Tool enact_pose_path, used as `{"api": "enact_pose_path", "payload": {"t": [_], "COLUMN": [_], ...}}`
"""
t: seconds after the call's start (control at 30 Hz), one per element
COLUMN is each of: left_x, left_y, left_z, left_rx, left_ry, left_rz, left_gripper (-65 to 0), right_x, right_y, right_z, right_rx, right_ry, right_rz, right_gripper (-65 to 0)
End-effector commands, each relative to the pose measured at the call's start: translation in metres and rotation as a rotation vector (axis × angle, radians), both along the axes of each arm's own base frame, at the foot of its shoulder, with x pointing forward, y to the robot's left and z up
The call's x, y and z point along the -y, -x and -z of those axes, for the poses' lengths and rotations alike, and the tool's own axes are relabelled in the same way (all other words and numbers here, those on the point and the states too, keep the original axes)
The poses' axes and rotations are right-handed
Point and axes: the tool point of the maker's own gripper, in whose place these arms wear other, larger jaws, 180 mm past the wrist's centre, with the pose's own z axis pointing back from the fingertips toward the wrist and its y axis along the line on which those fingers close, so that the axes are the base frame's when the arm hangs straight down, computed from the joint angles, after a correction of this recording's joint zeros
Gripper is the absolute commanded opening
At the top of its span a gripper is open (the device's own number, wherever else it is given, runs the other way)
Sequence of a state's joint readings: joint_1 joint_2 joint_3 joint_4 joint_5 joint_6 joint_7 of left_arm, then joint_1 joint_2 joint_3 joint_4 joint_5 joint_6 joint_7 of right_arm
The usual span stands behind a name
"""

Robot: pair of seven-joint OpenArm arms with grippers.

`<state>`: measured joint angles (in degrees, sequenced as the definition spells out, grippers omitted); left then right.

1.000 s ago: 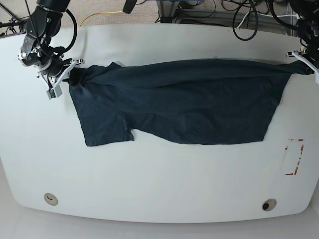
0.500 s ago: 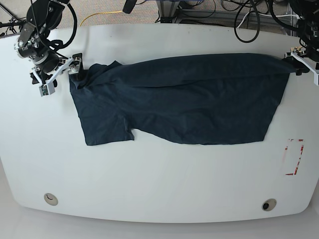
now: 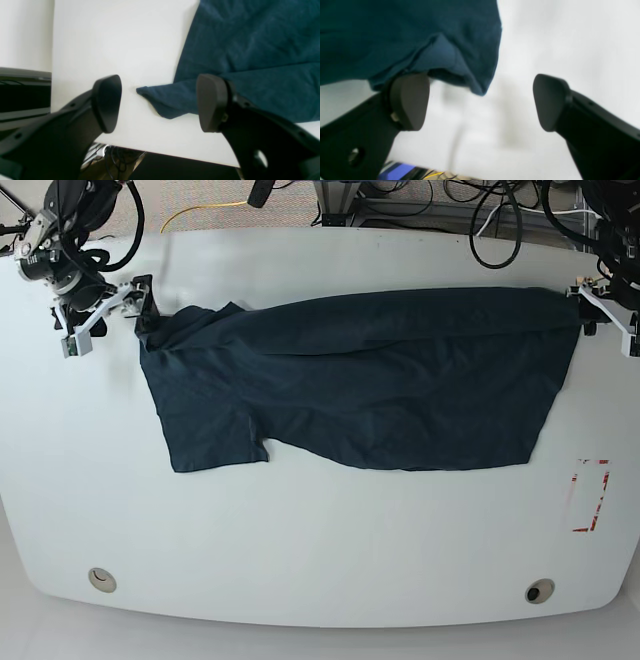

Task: Fold the T-shirt properly
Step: 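Lay the shirt down with both grippers and open them at its edge, then move the left gripper along the shirt and grasp its hem corner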

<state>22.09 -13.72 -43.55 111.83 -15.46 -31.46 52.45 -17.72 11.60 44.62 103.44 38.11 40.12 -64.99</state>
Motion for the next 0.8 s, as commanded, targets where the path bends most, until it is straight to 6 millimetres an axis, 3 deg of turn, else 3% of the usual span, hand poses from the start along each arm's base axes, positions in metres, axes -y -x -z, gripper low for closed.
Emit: {"api": "enact_pose_path", "payload": {"t": [0.0, 0.1, 0.23, 0.37, 0.47, 0.67, 0.77], "left_x": [-0.001, -0.001, -0.001, -0.001, 0.0, 0.003, 0.007], "left_y": [-0.007, -0.016, -0.019, -0.023, -0.035, -0.039, -0.045], "left_z": [-0.013, -0.019, -0.021, -0.023, -0.032, -0.033, -0.035], "left_rx": [0.039, 0.068, 0.078, 0.09, 0.127, 0.135, 0.147], "left_ry": [-0.023, -0.025, -0.025, -0.024, -0.023, -0.02, -0.017], "left_rz": [0.021, 0.019, 0.019, 0.02, 0.02, 0.028, 0.042], "left_gripper": [-21.5, -21.5, -21.5, -21.7, -21.7, -21.7, -21.7], "right_x": [0.005, 0.004, 0.02, 0.028, 0.033, 0.034, 0.026], "right_y": [0.005, 0.006, 0.007, -0.011, -0.027, -0.051, -0.061], "right_z": [-0.01, -0.015, -0.023, -0.037, -0.032, -0.012, 0.002], "right_rx": [0.031, 0.056, 0.085, 0.134, 0.119, 0.107, 0.079], "right_ry": [-0.014, -0.05, -0.042, -0.022, -0.038, -0.162, -0.224], "right_rz": [0.009, 0.015, 0.065, 0.065, 0.081, 0.13, 0.121], "right_gripper": [-3.2, -3.3, -5.4, -8.4, -9.7, -9.8, -9.8]}}
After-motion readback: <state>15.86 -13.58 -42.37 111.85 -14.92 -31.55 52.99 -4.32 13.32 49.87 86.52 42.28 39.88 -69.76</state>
